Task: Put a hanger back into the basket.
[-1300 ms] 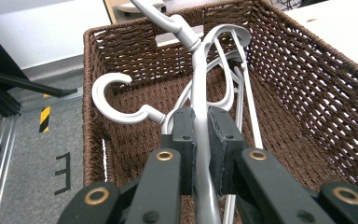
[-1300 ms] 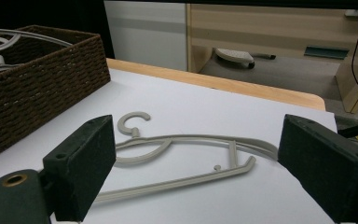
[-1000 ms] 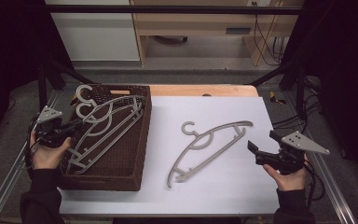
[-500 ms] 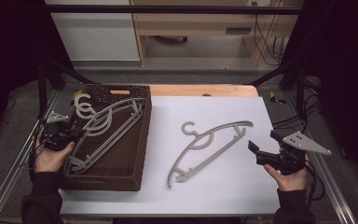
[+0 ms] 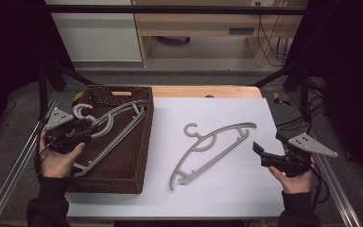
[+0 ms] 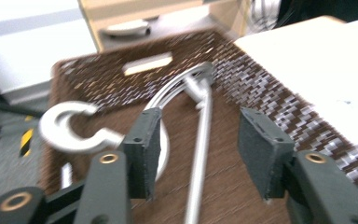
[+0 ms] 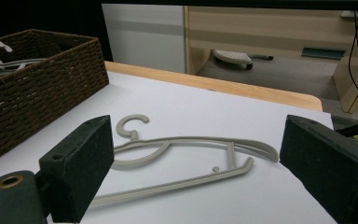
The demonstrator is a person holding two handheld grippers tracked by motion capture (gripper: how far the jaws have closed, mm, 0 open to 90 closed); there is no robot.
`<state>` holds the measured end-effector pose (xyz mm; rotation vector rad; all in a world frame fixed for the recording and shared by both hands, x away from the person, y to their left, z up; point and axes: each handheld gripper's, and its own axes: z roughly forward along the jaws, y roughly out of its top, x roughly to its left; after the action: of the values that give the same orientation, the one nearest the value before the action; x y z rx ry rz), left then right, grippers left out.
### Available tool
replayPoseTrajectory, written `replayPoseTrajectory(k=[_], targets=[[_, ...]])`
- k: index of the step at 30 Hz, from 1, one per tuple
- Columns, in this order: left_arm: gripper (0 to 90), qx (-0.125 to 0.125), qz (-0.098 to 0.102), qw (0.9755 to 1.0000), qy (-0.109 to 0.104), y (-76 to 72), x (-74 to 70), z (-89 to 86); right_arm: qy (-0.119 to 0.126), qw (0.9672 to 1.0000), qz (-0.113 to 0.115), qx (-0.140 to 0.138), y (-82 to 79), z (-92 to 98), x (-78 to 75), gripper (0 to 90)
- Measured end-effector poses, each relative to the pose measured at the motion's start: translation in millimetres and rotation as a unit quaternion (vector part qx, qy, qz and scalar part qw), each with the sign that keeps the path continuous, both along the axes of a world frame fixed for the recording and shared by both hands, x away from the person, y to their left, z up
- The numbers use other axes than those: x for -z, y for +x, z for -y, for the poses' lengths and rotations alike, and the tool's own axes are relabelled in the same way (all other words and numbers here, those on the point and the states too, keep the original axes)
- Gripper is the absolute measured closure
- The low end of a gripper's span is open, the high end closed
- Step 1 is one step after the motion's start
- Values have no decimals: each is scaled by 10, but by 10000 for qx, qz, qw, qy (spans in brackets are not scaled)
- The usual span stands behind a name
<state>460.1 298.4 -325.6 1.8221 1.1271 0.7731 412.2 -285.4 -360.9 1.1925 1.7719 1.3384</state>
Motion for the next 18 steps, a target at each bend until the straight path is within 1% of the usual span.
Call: replayPoseTrajectory(k=[1,2,3,5,9,12,13,15,16,17,18], targets=[[467,62,75,10000,-4,-13,-17,86,-5,10000,6,4,0,5,-2,98],[422,93,117,9999,-12,-20,-27,138,0,10000,20,10,2,15,-4,97],[422,139,173,9998,-13,-29,-41,209,0,10000,20,10,2,15,-4,97],[389,282,245,9993,-35,-49,-68,370,25,10000,5,26,6,17,-5,96],[316,587,298,9977,-168,-91,-99,640,9,10000,5,24,-1,14,-6,94],[289,725,366,9966,-121,-118,-106,820,-1,10000,18,20,-5,20,-7,92],[281,761,373,9963,-152,-121,-99,903,-4,10000,16,23,-6,23,-6,92],[262,797,355,9961,-106,-121,-83,1012,7,10000,-10,38,-9,29,-2,91],[262,845,379,9956,-111,-119,-65,1090,7,10000,-10,38,-9,29,-2,91],[259,880,350,9955,-96,-122,-57,1135,20,10000,-13,35,-9,29,-3,91],[259,922,363,9950,-113,-121,-42,1206,25,10000,-7,39,-9,28,-3,91]])
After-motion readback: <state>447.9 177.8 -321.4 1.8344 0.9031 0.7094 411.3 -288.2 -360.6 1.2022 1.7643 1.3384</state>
